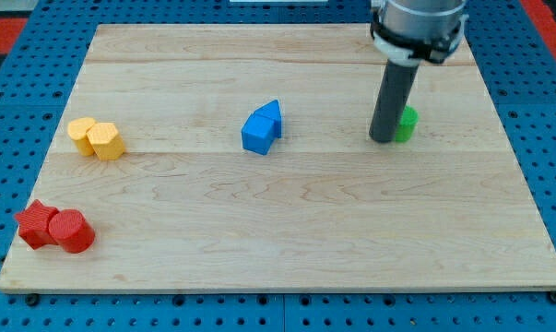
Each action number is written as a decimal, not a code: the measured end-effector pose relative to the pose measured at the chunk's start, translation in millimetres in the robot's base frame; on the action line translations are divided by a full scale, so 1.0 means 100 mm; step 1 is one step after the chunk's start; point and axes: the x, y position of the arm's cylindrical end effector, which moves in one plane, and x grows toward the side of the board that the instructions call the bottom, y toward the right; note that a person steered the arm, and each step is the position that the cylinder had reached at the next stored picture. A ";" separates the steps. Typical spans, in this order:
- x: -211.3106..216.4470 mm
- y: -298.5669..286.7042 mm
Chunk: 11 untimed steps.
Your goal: Push the green circle to the bottom right of the green star
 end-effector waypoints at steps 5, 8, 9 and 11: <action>-0.24 0.35; -0.46 0.39; -0.54 0.42; -1.00 0.43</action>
